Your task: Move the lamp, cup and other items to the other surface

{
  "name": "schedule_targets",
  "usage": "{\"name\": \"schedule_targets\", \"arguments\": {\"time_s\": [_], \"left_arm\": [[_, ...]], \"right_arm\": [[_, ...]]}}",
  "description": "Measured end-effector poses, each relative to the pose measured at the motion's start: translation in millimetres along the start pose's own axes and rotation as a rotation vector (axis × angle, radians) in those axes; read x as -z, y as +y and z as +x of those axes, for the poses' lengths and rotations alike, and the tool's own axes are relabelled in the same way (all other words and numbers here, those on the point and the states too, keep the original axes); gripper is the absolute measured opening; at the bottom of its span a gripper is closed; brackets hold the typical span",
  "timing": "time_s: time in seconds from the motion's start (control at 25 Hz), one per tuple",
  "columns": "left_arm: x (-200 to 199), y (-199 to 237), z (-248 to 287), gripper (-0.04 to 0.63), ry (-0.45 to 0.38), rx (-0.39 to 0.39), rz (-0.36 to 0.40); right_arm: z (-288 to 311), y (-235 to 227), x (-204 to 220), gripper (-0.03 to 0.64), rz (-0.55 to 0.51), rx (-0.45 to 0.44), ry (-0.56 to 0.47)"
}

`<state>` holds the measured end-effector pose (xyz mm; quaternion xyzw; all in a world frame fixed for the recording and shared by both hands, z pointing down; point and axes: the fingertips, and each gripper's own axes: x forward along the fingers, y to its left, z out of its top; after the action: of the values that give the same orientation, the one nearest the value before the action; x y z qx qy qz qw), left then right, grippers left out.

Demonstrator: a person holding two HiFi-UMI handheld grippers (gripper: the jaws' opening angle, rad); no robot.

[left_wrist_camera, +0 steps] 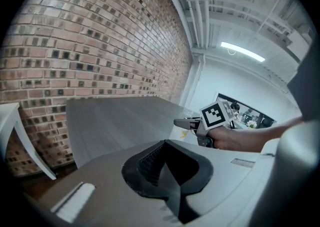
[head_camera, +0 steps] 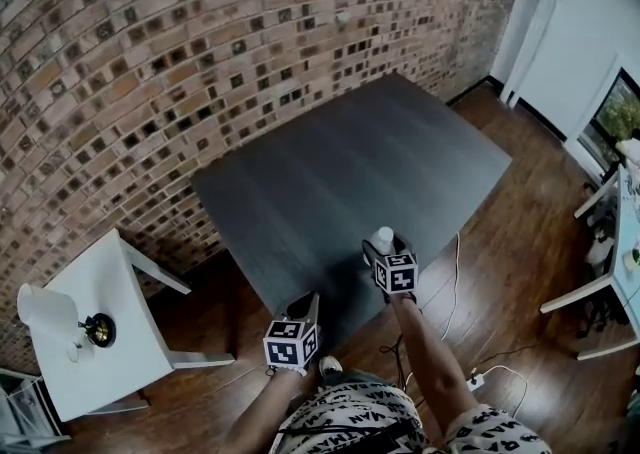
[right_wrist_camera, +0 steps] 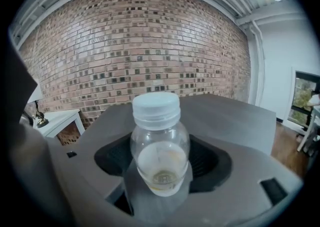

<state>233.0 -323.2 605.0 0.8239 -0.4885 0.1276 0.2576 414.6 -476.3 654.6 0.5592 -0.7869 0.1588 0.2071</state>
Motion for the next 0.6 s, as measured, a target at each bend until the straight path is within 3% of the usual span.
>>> {"name": "schedule_targets", "arguments": {"time_s": [0.6], "left_arm": [[5.5,14.1,-13.3,0.000,0.011,-0.009,-0.010]], "right_arm": [[-0.4,-3.5,9.9,0.347,0.058,0.036,-0.003]]}}
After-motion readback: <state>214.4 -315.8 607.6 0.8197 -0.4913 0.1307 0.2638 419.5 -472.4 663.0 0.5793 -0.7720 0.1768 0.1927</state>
